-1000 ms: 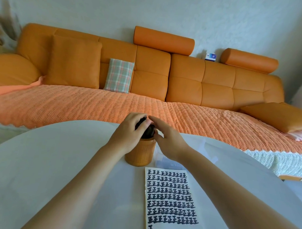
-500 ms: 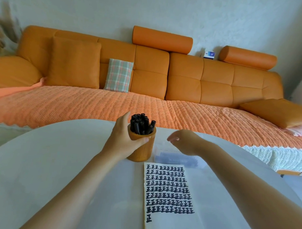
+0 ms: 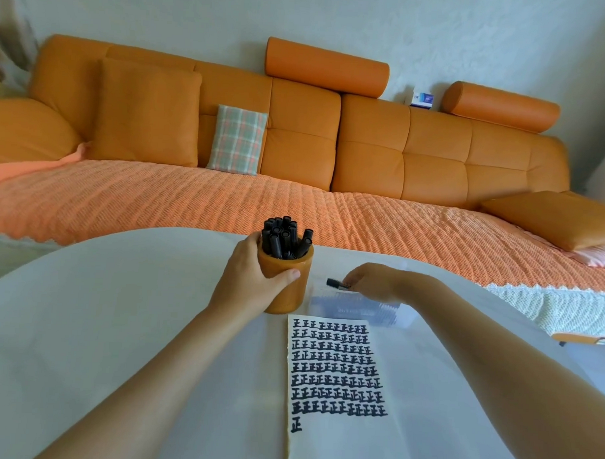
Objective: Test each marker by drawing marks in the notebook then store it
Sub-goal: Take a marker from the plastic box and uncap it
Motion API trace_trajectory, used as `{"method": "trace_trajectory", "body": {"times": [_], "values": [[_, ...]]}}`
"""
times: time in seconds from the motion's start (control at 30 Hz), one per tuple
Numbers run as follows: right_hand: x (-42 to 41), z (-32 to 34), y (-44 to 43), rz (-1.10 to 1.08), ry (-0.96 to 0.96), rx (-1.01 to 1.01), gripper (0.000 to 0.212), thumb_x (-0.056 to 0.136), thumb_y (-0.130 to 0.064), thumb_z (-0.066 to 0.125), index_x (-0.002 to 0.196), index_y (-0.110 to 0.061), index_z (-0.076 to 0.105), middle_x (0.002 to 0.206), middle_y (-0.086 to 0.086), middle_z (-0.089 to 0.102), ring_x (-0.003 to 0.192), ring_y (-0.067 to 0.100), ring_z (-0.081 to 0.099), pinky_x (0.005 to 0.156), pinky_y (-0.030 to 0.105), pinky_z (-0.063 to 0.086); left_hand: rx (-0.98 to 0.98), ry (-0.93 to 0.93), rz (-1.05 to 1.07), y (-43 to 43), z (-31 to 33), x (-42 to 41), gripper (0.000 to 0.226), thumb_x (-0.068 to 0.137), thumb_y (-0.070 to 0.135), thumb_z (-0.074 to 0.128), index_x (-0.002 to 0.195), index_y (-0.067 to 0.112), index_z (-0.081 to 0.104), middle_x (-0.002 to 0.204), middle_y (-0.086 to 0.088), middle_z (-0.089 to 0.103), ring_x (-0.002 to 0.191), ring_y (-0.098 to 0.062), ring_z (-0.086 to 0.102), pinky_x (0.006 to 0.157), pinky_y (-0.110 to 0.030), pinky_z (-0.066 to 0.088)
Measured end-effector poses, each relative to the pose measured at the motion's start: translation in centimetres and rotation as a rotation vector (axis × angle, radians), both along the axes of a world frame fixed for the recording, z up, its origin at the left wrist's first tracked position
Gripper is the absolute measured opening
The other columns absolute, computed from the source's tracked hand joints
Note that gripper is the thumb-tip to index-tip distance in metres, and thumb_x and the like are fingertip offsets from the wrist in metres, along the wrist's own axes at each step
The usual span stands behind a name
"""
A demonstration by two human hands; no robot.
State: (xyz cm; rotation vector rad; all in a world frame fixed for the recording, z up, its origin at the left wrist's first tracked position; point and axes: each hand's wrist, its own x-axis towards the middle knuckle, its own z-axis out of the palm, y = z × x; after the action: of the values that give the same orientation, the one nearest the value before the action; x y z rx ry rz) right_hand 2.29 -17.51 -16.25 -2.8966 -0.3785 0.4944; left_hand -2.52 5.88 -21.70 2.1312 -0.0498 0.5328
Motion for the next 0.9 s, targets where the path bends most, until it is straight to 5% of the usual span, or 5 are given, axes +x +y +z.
{"method": "trace_trajectory", "body": {"times": [0.13, 0.33, 0.53, 0.73, 0.9], "values": [[-0.6, 0.9, -0.5, -0.041, -0.189, 0.22, 0.015, 0.095, -0.022, 0.059, 0.105, -0.029, 0.069, 0.1, 0.0, 0.068, 0.083, 0.026, 0.066, 0.072, 0.039, 0.055, 0.079, -0.051, 0.07, 0.1, 0.3, -1.1, 0.087, 0.074, 0.054, 0.073, 0.143, 0.023, 0.031, 0.138, 0.002, 0.038, 0.127, -0.015, 0.039, 0.094, -0.03, 0.04], [-5.5, 2.9, -0.3, 0.091, -0.617, 0.547, 0.008, 0.088, -0.013, 0.064, 0.088, -0.018, 0.058, 0.083, 0.001, 0.058, 0.073, 0.02, 0.053, 0.062, 0.03, 0.042, 0.032, -0.214, 0.11, 0.0, 1.1, -4.1, 0.035, 0.082, 0.029, 0.07, 0.108, 0.02, 0.049, 0.106, 0.006, 0.046, 0.096, -0.015, 0.049, 0.076, -0.02, 0.04], [-11.5, 1.4, 0.3, -0.139, -0.121, 1.327, 0.012, 0.088, 0.006, 0.065, 0.09, -0.003, 0.06, 0.075, 0.019, 0.066, 0.071, 0.035, 0.069, 0.071, 0.04, 0.06, 0.075, -0.134, -0.203, -1.1, 1.1, -7.9, 0.018, 0.09, 0.03, 0.061, 0.106, 0.031, 0.052, 0.101, 0.015, 0.053, 0.094, -0.006, 0.054, 0.072, -0.018, 0.042], [-14.2, -2.3, -0.7, -0.278, 0.131, 1.462, 0.016, 0.082, 0.012, 0.07, 0.092, 0.002, 0.061, 0.082, 0.023, 0.07, 0.092, 0.039, 0.073, 0.08, 0.038, 0.061, 0.261, -0.028, -0.347, -2.0, -0.1, -10.5, 0.026, 0.093, 0.036, 0.058, 0.119, 0.037, 0.056, 0.104, 0.026, 0.056, 0.096, 0.002, 0.054, 0.068, -0.015, 0.043], [-15.6, -4.5, -1.5, -0.336, 0.063, 1.317, 0.017, 0.074, 0.003, 0.081, 0.083, -0.005, 0.069, 0.085, 0.024, 0.071, 0.083, 0.038, 0.07, 0.086, 0.046, 0.058, 0.403, 0.02, -0.389, -2.1, -0.5, -10.9, 0.014, 0.093, 0.037, 0.059, 0.105, 0.036, 0.066, 0.092, 0.018, 0.061, 0.086, -0.005, 0.056, 0.072, -0.03, 0.049]]}}
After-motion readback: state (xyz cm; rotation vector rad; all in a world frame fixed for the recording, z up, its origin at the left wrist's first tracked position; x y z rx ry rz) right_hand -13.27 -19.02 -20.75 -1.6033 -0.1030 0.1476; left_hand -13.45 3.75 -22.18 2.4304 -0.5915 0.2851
